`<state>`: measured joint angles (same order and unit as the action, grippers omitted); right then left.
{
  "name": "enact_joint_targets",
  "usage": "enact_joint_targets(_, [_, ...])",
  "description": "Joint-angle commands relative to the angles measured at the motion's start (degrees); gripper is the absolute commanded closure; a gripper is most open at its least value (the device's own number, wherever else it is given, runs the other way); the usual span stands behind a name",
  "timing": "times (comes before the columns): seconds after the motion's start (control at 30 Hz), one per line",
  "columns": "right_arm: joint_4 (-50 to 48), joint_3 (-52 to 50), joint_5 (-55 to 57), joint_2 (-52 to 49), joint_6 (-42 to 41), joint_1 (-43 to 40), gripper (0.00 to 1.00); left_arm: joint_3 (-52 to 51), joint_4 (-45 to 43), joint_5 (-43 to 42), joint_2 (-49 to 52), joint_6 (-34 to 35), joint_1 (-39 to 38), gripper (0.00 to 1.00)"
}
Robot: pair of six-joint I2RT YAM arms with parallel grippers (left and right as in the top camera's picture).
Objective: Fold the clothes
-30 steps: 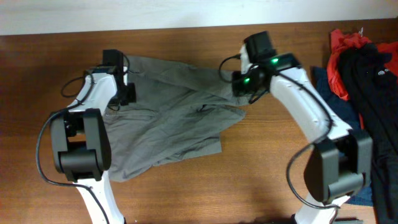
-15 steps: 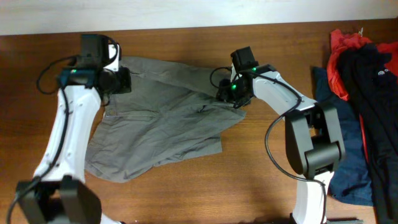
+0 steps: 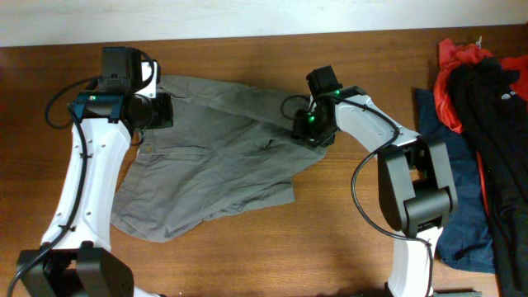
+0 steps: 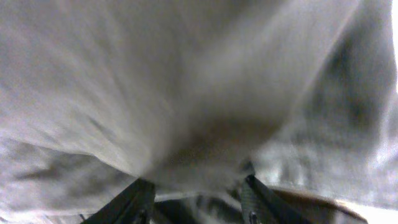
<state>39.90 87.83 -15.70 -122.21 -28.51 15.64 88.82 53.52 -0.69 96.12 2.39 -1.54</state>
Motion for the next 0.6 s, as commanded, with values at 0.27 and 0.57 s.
enact_joint_targets(0.27, [-10.6,2.0,-3.7,3.5,4.2,-5.6,0.96,0.2,2.1,-0.6,-1.0,-0.7,0.2,0.78])
enact_joint_targets(0.57, [-21.9,7.1,-13.8,5.3,5.7,-9.7,0.96,0.2,1.5,-0.6,-1.0,-0.7,0.2,0.77])
